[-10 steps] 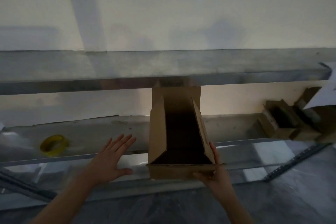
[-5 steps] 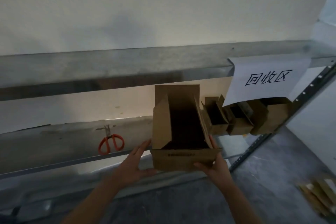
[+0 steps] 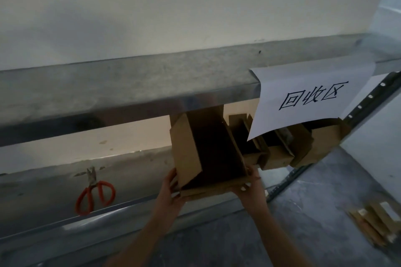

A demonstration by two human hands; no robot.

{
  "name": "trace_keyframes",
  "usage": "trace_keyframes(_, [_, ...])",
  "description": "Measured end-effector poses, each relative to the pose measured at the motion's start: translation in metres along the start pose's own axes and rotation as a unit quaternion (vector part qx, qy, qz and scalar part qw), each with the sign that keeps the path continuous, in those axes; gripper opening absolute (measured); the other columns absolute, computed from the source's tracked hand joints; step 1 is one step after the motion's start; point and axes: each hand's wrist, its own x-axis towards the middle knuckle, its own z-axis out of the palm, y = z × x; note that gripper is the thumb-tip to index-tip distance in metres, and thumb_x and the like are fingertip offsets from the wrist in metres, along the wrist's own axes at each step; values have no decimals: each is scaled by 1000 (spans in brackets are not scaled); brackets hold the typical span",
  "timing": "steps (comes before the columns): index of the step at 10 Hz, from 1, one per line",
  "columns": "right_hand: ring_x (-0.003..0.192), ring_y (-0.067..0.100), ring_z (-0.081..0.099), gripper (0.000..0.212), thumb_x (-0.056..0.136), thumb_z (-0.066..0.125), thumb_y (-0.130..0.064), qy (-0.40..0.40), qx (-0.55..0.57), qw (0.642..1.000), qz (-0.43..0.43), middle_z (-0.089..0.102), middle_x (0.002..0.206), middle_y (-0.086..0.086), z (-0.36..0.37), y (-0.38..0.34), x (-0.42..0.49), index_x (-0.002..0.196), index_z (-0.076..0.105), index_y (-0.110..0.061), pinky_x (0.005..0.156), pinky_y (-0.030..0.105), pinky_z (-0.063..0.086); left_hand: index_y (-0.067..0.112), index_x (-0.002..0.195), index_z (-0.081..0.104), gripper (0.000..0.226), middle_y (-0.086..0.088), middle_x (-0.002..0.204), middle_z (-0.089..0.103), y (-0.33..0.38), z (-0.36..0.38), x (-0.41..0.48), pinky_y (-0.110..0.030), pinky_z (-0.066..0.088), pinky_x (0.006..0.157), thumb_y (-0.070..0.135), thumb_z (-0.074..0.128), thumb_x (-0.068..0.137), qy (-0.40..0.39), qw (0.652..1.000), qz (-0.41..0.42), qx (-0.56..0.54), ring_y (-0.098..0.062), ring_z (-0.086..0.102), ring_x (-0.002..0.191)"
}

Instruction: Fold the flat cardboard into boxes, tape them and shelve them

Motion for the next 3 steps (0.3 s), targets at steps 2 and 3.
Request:
trace_keyframes(2, [117, 9, 54, 68, 76, 83, -17, 19, -29, 999, 18, 57, 122, -23, -3, -9, -2, 128, 46, -39, 97, 38, 49, 20, 148, 24, 82, 6, 147, 39, 30, -4, -2, -22, 42, 98, 13, 74, 84, -43, 993, 12, 106, 2, 47, 123])
trace_keyframes(3, [133, 20, 43, 79, 80, 80, -17, 17, -88, 996, 30, 46, 146, -3, -26, -20, -31, 145, 36, -28, 104, 32, 38, 22, 153, 17, 80, 10, 154, 22, 39, -35, -19, -28, 25, 114, 38, 64, 90, -63, 950, 31, 305, -11, 24, 142])
